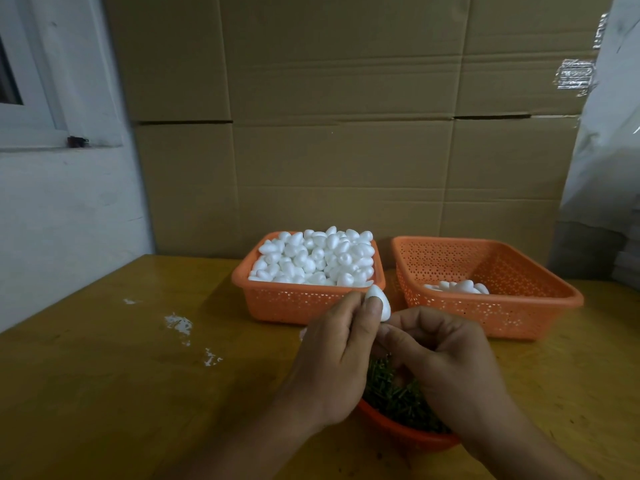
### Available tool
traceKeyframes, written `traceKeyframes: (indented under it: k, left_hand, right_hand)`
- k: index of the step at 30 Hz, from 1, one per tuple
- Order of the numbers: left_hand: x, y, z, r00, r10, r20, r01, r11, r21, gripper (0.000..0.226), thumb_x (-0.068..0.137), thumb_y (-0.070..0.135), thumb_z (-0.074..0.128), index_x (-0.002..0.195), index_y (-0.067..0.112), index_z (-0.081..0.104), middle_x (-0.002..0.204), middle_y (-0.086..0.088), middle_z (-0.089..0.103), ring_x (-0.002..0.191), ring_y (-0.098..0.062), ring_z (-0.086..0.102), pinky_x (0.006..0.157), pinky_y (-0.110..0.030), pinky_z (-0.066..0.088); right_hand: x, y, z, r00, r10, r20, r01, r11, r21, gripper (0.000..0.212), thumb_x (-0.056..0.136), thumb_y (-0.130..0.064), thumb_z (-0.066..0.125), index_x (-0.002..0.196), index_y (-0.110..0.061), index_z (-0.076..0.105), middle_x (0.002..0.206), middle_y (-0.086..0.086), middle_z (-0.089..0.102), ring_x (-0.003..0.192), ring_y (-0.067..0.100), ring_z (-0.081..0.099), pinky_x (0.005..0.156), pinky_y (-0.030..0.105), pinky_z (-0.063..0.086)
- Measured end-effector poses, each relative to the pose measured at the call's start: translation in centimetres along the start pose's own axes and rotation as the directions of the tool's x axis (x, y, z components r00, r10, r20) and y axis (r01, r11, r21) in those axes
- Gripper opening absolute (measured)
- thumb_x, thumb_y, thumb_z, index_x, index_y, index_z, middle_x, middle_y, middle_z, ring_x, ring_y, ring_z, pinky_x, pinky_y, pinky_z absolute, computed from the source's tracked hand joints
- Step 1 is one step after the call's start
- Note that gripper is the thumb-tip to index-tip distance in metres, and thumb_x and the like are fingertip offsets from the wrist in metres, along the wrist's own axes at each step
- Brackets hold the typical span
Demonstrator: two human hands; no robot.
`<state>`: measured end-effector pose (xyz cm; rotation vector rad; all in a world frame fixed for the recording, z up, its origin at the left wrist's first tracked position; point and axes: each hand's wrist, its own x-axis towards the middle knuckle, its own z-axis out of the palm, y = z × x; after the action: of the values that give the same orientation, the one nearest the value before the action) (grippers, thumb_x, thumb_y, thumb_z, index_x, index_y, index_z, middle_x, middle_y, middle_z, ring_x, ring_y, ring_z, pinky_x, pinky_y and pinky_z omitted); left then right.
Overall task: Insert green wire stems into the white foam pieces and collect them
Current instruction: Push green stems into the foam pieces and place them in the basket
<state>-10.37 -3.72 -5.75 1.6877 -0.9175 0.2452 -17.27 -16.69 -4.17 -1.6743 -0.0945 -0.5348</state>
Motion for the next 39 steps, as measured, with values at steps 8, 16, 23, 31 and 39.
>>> traceKeyframes:
  k: [8, 16, 23, 31, 39]
  left_hand:
    - [-0.3, -0.5, 0.1, 0.996, -0.03, 0.079, 0.022, 0.995, 0.101, 0.047, 0.097, 0.066, 0.03, 0.103, 0.031, 0.061, 0.07, 0.008, 0.054, 0.064, -0.005, 0.053, 0.061, -0.027, 0.04]
    - [-0.5, -0.5, 0.4, 0.992, 0.02, 0.121, -0.04, 0.986, 0.16, 0.04, 0.099, 0.059, 0.038, 0.088, 0.027, 0.058, 0.064, 0.017, 0.049, 0.06, -0.005, 0.05, 0.061, -0.023, 0.036]
    - [-0.7, -0.3, 0.5, 0.989, 0.06, 0.137, -0.088, 0.974, 0.21, 0.037, 0.102, 0.054, 0.039, 0.089, 0.025, 0.059, 0.071, 0.017, 0.05, 0.07, -0.006, 0.053, 0.066, -0.027, 0.042]
    - [-0.8, -0.6, 0.5, 0.985, 0.08, 0.152, -0.114, 0.966, 0.23, 0.039, 0.102, 0.058, 0.038, 0.084, 0.028, 0.057, 0.073, 0.017, 0.053, 0.072, -0.008, 0.056, 0.064, -0.028, 0.044]
    - [-0.8, -0.7, 0.5, 0.986, 0.078, 0.147, -0.124, 0.932, 0.341, 0.048, 0.099, 0.063, 0.032, 0.064, 0.031, 0.037, 0.063, 0.013, 0.042, 0.072, -0.007, 0.046, 0.072, -0.029, 0.041]
  right_hand:
    - [4.9, 0.3, -5.4, 0.968, -0.051, -0.247, -0.05, 0.92, -0.388, 0.01, 0.087, -0.022, 0.075, 0.077, -0.021, 0.075, 0.056, -0.005, 0.067, 0.038, 0.0, 0.049, 0.037, 0.014, 0.037]
    - [12.3, 3.3, -12.1, 0.919, 0.067, -0.39, -0.368, 0.504, -0.782, 0.027, 0.094, -0.033, 0.066, 0.075, -0.016, 0.075, 0.067, 0.007, 0.07, 0.059, 0.025, 0.065, 0.056, 0.034, 0.05]
    - [15.3, 4.3, -13.6, 0.871, 0.24, -0.428, -0.485, 0.286, -0.826, 0.055, 0.084, -0.062, 0.066, 0.086, -0.007, 0.061, 0.078, 0.012, 0.067, 0.072, 0.026, 0.067, 0.075, 0.043, 0.061]
    - [16.0, 4.3, -13.9, 0.903, 0.349, -0.25, -0.331, 0.195, -0.923, 0.029, 0.088, -0.039, 0.07, 0.096, -0.012, 0.064, 0.086, 0.008, 0.068, 0.08, 0.023, 0.068, 0.082, 0.042, 0.06]
    - [12.0, 2.1, -12.0, 0.924, 0.142, -0.355, -0.382, 0.389, -0.838, 0.025, 0.096, -0.023, 0.059, 0.078, -0.008, 0.063, 0.071, 0.013, 0.065, 0.061, 0.023, 0.061, 0.066, 0.037, 0.057]
